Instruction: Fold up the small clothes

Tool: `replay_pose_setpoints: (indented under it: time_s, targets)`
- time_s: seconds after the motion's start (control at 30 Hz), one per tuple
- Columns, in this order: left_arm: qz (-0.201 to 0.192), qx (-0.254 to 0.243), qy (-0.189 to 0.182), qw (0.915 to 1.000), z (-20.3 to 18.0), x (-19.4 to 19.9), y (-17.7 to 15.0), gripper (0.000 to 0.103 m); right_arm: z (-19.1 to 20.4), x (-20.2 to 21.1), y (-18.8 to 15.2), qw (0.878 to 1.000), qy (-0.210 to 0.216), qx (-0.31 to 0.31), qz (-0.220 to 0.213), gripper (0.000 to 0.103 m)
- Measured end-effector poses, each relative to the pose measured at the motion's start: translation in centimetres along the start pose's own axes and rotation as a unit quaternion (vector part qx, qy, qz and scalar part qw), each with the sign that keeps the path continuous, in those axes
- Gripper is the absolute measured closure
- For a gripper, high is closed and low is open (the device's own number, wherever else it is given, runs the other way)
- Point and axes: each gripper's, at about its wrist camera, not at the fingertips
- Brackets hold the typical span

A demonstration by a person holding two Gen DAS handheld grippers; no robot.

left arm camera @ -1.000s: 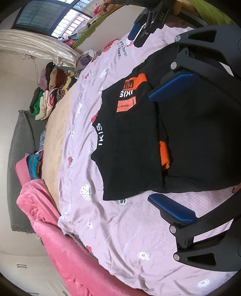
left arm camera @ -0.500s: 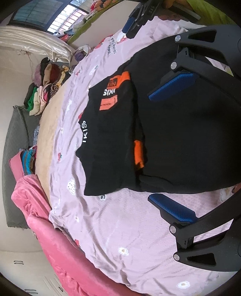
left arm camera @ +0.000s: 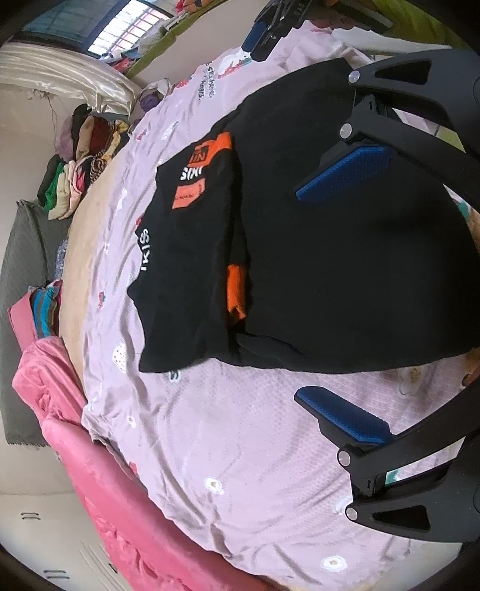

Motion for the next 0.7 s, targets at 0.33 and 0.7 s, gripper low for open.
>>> replay_pose_setpoints:
  time_s: [0.33,0.7]
  targets:
    - [0.013,0.004,0.016,0.9998,0.9,0.6,-1.7,0.010,-0.1,0.3,-1.3,1.000,0.007,0.003,0.013,0.010]
    - [0.053,0.032,0.017,0.9979,3.1,1.2,-5.1,0.010,-0.5,-0.1,-3.5,0.999,0.015,0.010,0.045,0.010]
Point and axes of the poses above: each gripper's, at about its wrist camera, not at the fingertips, and x roughly against the way its jaws point, z to its left, y to its top, and after that the axes turned 7 degrees about -z, right-handed
